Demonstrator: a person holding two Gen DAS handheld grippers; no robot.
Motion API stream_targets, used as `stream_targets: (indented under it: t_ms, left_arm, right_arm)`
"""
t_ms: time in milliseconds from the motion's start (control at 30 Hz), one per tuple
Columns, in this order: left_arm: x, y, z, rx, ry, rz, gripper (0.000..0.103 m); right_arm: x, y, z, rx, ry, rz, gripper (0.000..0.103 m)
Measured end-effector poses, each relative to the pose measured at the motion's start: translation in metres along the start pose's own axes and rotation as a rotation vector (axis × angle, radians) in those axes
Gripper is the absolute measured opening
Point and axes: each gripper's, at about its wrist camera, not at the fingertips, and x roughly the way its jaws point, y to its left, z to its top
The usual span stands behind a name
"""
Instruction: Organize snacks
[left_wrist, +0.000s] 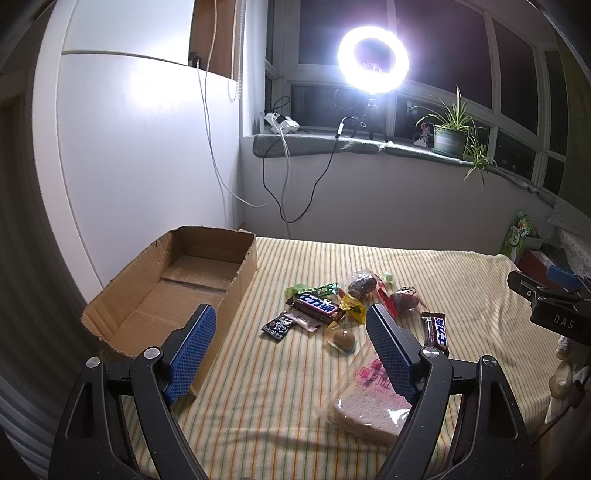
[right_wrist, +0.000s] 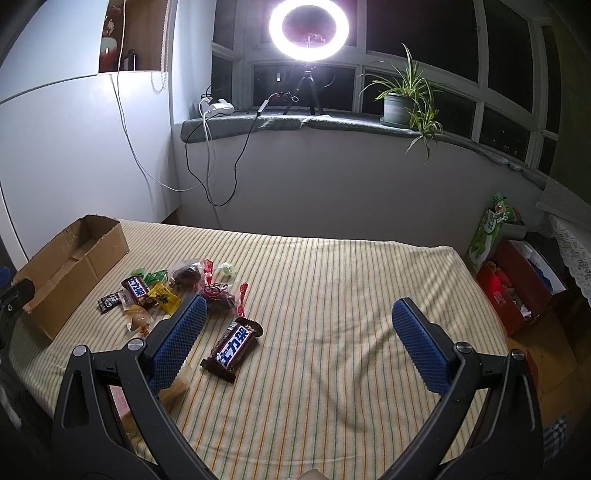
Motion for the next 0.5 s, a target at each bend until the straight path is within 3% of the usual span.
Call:
stream_targets:
  t_ms: [500]
  left_arm:
    - [0.0052, 0.0002, 0.0, -0.001, 0.015, -0.01, 0.084]
  right_arm:
    - [0.0064, 0.0022, -0.0021, -0.006, 0.018, 0.015, 0.103]
